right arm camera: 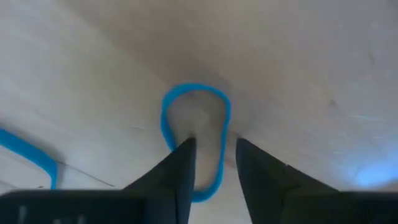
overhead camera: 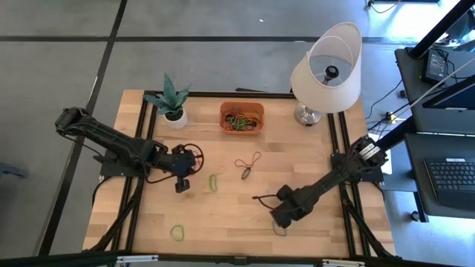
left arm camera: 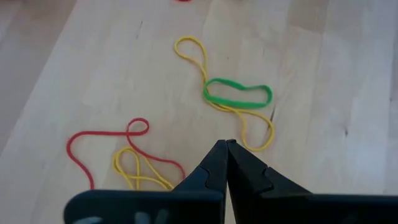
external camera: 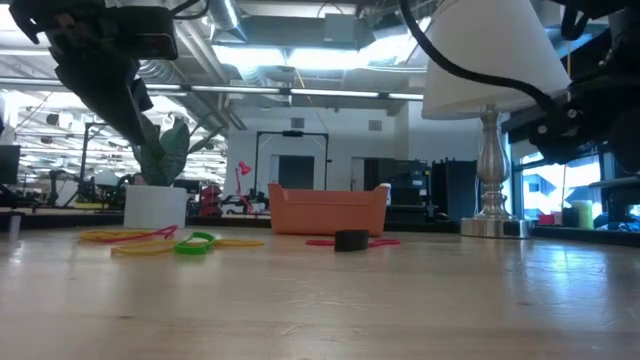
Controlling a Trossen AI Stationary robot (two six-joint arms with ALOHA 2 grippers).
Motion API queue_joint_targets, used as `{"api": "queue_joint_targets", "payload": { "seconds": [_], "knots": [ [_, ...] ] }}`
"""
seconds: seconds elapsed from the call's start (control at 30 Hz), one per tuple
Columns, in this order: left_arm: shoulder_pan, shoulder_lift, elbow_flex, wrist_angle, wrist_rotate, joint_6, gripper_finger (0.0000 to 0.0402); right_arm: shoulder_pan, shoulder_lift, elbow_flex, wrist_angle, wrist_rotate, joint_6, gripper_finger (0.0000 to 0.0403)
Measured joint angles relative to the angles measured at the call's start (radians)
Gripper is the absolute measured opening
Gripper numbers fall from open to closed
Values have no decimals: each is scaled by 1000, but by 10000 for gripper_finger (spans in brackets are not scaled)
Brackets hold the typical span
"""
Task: Pick and place rubber bands into bin
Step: Put the top blue rubber band into the orange bin
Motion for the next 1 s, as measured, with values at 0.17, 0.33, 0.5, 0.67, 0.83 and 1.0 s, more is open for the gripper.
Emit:
{"api": "queue_joint_targets", "payload": {
  "seconds": [0.17,0.33,0.5,0.67,0.83,1.0],
  "knots": [
    [-2,0,0,0,15,0,2,10,27,1,32,3,-1,54],
    [-6,0,0,3,40,16,2,11,6,32,-1,19,3,11],
    [-6,0,0,4,57,52,2,3,-64,144,-174,124,-1,4],
    [-5,0,0,3,-16,43,2,-61,-123,260,-309,207,-63,2],
    [31,-4,0,3,-7,28,2,-212,-126,393,-364,344,-324,2],
    [87,-10,0,1,-5,27,2,-420,-128,500,-303,411,-656,1]
  ]
}}
